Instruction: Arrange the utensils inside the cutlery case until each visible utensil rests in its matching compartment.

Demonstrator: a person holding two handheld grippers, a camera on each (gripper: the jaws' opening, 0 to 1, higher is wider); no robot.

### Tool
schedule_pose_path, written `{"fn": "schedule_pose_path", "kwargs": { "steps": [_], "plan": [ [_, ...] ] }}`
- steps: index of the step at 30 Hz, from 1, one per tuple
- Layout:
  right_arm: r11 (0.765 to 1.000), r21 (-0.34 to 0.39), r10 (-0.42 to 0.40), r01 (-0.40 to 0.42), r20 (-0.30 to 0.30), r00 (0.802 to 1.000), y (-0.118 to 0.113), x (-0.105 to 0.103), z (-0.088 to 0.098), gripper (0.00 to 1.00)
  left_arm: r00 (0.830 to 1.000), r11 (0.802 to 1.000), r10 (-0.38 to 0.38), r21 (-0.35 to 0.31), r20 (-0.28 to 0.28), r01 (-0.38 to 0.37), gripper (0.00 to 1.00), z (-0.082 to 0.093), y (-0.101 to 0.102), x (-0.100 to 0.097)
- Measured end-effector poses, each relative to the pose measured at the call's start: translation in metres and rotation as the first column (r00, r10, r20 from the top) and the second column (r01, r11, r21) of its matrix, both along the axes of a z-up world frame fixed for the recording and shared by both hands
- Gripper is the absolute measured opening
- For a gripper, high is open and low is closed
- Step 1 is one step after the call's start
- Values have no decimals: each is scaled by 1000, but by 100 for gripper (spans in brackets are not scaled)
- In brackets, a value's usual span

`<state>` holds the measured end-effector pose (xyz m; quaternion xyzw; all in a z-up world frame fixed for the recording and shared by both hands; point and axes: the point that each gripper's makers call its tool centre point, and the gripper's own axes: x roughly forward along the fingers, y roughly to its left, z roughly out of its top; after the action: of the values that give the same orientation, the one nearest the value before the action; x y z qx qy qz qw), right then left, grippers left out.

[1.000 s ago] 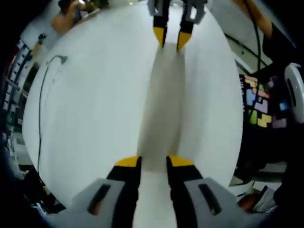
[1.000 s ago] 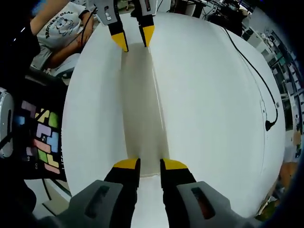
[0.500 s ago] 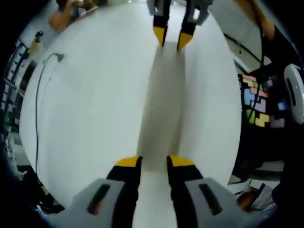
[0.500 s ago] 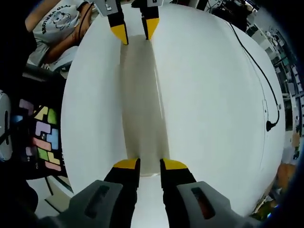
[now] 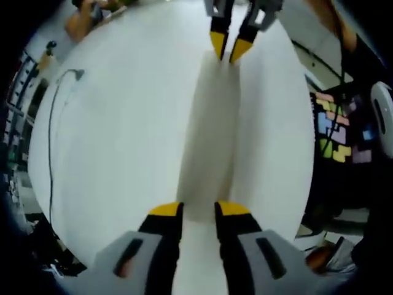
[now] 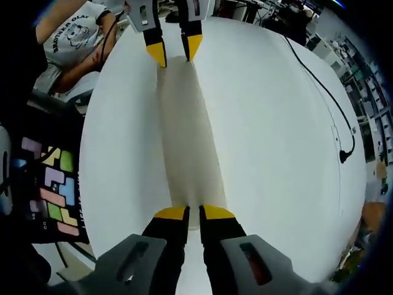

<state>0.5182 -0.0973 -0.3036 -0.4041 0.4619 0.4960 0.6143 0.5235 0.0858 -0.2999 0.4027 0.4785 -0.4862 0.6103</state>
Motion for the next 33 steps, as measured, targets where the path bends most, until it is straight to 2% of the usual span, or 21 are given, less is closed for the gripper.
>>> {"fn": "schedule_pose_path", "kwargs": {
  "steps": [4,6,8,9,12,15,16,17,18,21,24,26,28,30,31,32,33],
  "plan": [
    [998,55,-42,43,-20,999,1,1,0,6,1000,999,7,-48,-1,-7,20,0,1,-1],
    [994,88,-54,58,-46,998,1,-2,2,13,1000,997,29,-71,-12,-29,19,1,2,-3],
    [992,114,-43,45,-23,999,-5,0,9,17,1000,996,26,-84,6,-25,19,5,4,1],
    [989,146,-40,41,-6,999,-5,2,13,18,999,993,25,-112,31,-21,20,9,3,5],
    [965,251,-85,79,14,996,-10,7,24,22,998,976,44,-215,40,-35,23,21,2,4],
    [950,302,-100,78,58,993,-21,11,25,29,996,961,63,-275,69,-41,27,24,5,6],
    [944,318,-115,90,60,991,-24,12,24,31,994,955,89,-289,63,-67,27,23,8,4],
    [936,336,-129,102,58,990,-26,11,22,34,992,941,117,-324,56,-92,28,22,8,2],
    [931,352,-127,97,61,990,-27,10,20,36,990,930,116,-358,85,-78,32,22,6,4],
    [892,439,-150,105,68,986,-25,7,19,42,983,901,136,-427,120,-73,37,23,5,3],
    [857,504,-187,112,101,977,-26,9,21,50,973,854,147,-520,180,-33,48,30,1,5],
    [840,532,-199,108,116,973,-27,8,20,55,966,835,172,-549,193,-39,52,31,4,5],
    [819,563,-223,114,128,966,-27,8,17,59,956,807,198,-589,216,-34,55,31,2,5],
    [797,592,-243,117,138,960,-26,10,12,63,944,763,250,-644,216,-55,63,30,0,5],
    [787,603,-261,131,132,956,-27,10,10,64,937,734,280,-676,209,-69,70,29,-2,5],
    [776,614,-277,148,120,953,-28,11,6,66,933,714,293,-697,210,-67,79,30,-3,4],
    [755,638,-291,154,115,950,-26,11,6,67,929,689,302,-722,213,-59,87,31,-5,3]
  ]
}}
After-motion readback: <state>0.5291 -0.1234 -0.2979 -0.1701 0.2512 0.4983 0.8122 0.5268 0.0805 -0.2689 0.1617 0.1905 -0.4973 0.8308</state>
